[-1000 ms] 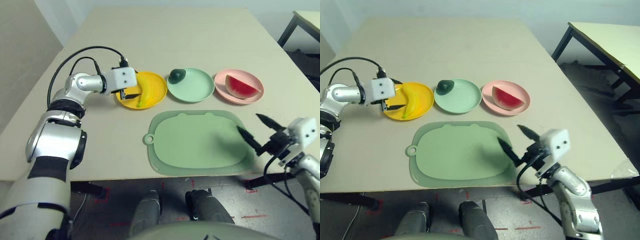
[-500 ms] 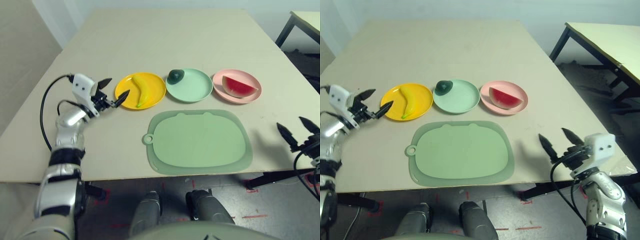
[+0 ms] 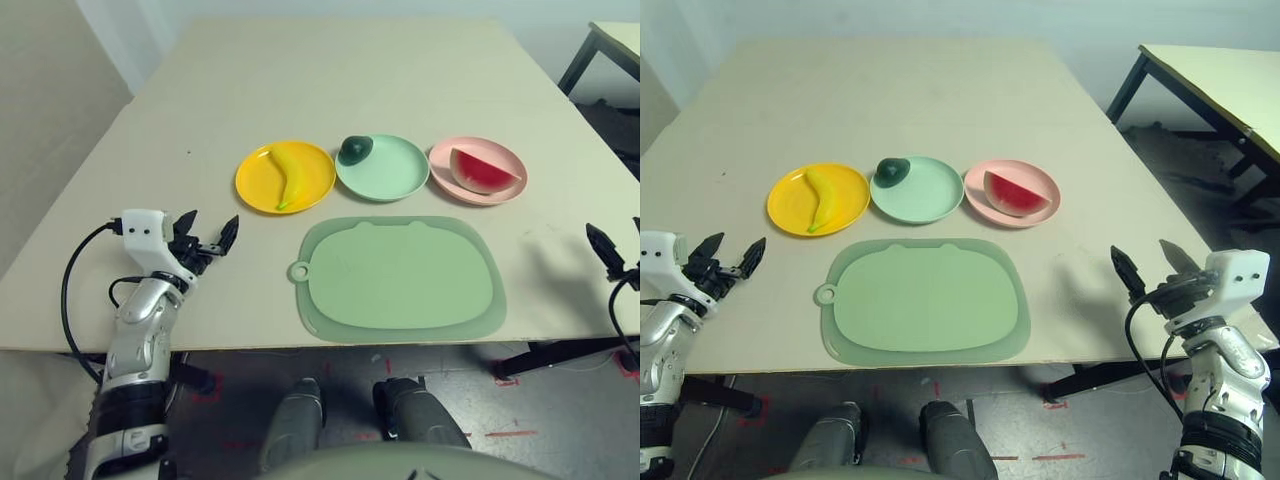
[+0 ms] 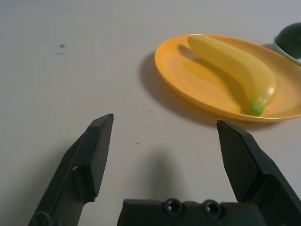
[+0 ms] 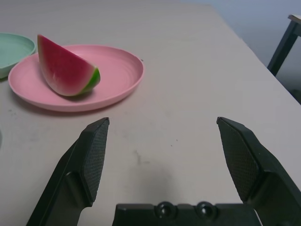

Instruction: Place the fruits into color-matched plates.

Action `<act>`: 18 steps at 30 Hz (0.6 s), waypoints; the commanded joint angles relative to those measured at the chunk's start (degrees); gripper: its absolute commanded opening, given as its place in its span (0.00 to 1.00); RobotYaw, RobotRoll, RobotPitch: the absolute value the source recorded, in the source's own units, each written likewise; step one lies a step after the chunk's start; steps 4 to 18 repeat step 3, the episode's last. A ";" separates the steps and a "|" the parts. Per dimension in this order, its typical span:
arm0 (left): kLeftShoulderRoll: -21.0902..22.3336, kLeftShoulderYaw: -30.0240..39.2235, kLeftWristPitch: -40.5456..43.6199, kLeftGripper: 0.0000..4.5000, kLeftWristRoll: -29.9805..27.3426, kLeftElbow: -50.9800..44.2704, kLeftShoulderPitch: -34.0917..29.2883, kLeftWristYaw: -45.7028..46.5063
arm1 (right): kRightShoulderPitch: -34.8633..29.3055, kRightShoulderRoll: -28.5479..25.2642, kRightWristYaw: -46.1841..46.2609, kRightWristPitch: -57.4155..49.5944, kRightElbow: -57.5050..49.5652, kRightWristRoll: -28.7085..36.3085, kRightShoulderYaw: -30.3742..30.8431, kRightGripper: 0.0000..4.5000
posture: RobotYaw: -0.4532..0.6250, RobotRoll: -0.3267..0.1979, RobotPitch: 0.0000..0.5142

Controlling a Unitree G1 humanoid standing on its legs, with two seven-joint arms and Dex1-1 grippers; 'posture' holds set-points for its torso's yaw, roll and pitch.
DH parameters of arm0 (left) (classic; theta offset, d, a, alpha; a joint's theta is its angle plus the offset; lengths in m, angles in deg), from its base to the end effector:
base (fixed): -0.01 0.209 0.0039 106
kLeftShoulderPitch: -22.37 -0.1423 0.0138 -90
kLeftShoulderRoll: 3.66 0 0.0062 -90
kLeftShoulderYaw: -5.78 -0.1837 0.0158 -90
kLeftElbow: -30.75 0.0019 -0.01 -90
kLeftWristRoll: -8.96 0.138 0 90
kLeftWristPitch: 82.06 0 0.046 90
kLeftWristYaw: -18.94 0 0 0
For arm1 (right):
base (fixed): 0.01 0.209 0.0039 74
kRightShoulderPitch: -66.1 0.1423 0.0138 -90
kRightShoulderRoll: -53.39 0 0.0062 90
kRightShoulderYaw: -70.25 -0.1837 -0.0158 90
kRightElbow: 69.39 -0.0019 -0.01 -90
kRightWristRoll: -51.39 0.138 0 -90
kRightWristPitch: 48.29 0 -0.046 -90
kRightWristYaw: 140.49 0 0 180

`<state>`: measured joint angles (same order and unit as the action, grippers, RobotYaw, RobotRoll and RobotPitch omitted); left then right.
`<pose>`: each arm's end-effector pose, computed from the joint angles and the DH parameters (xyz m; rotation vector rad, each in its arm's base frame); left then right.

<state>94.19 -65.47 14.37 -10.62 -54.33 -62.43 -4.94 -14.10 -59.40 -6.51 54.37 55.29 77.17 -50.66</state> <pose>0.2098 0.2862 0.0844 0.0299 -0.0117 -0.1023 0.1821 -0.3892 0.0968 -0.1234 -0.1071 0.0949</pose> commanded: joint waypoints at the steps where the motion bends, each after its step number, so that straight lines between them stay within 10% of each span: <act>1: 0.10 -0.62 1.26 0.99 0.12 -0.04 0.68 0.01 | -0.65 0.72 0.87 -0.49 0.16 -0.63 0.71 1.00 | 0.43 0.62 0.35; 18: 0.28 -0.89 0.82 0.99 0.36 0.89 1.47 -0.60 | -1.07 1.05 1.17 -0.38 -0.06 -0.78 0.80 1.00 | 0.44 0.62 0.34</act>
